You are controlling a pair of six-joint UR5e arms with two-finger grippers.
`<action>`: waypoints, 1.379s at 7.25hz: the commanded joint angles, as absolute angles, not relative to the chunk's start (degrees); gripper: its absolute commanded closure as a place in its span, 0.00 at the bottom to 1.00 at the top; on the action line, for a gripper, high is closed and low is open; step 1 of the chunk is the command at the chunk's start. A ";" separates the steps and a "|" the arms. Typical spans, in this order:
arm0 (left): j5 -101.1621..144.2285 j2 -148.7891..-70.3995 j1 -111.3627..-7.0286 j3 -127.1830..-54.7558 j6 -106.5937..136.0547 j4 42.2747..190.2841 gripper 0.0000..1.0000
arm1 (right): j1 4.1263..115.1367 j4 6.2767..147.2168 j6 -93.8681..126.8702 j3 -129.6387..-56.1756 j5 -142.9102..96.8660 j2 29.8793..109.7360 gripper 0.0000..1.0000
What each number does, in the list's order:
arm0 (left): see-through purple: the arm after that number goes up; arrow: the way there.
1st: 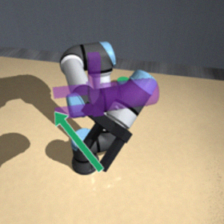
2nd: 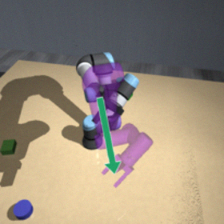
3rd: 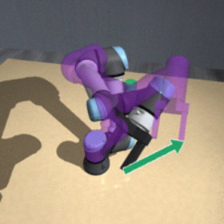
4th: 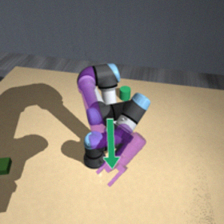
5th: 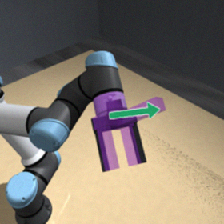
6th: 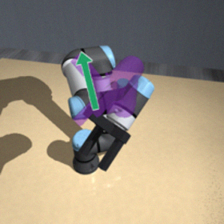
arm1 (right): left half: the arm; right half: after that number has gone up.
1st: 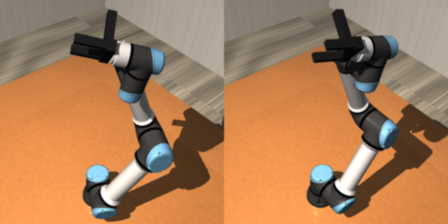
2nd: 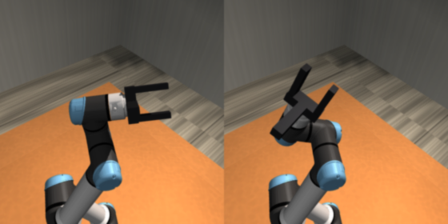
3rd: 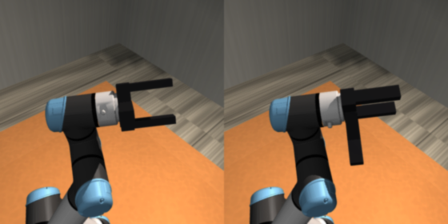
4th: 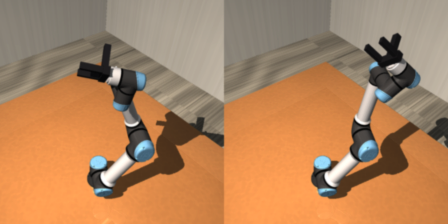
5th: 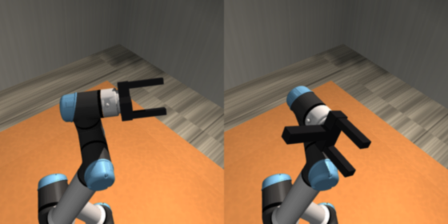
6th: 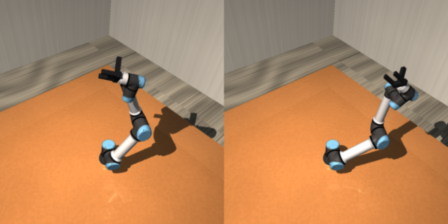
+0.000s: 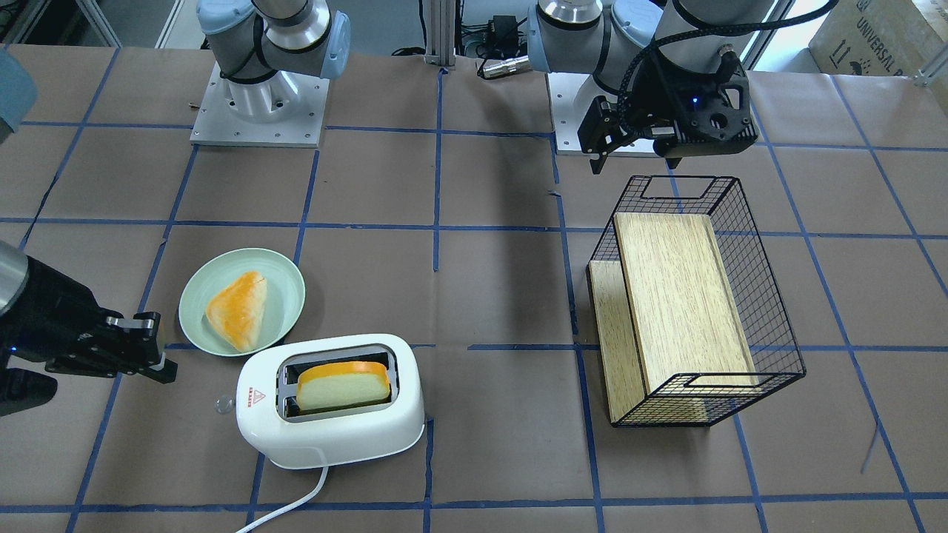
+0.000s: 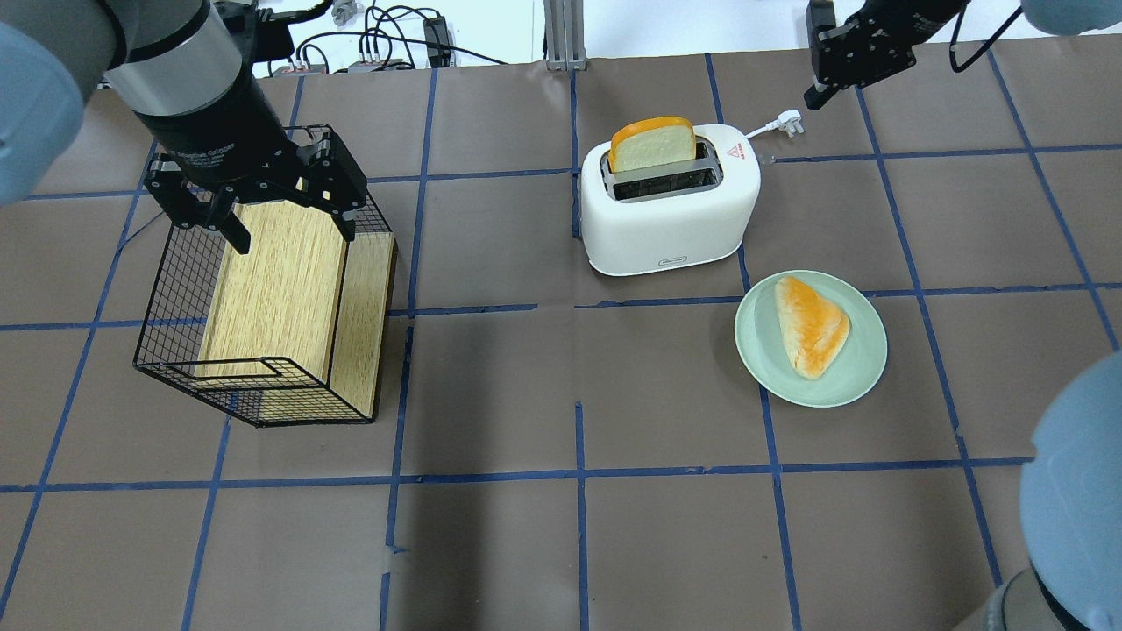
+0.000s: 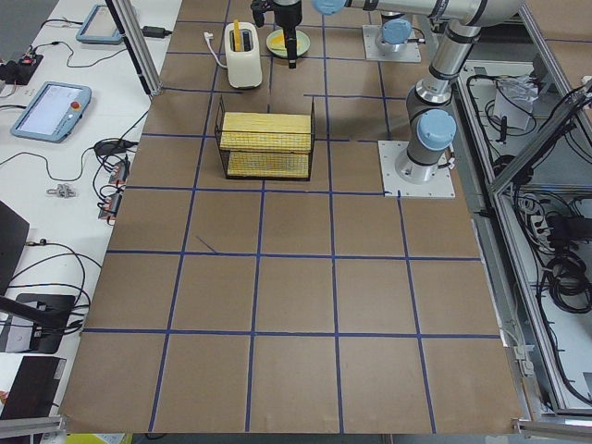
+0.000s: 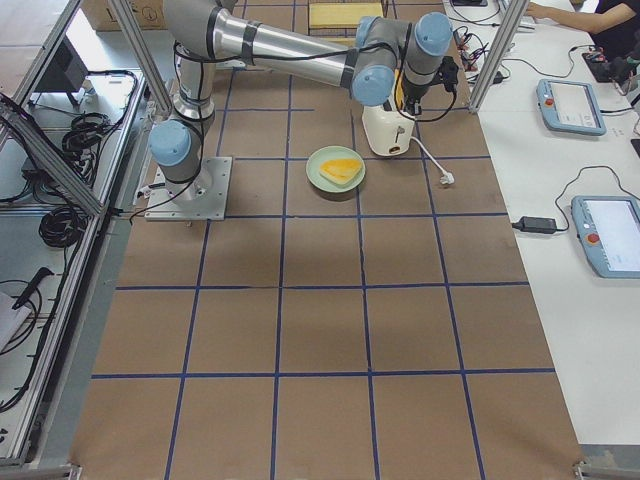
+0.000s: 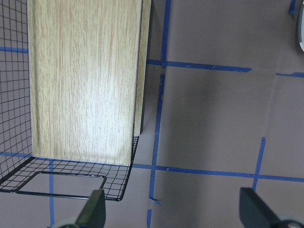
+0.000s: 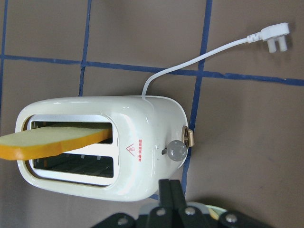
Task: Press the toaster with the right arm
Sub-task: 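Lower the right gripper onto the toaster lever beside the brass knob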
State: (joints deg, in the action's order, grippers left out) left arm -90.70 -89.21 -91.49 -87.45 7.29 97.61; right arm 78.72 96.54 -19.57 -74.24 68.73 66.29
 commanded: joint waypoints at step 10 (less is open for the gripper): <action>-90.70 -89.21 -91.49 -87.45 7.29 97.56 0.00 | 80.33 96.59 -20.21 -74.09 68.82 58.45 0.98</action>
State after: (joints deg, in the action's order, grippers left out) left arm -90.70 -89.21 -91.49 -87.45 7.30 97.62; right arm 80.39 96.76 -20.14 -73.88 68.75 58.71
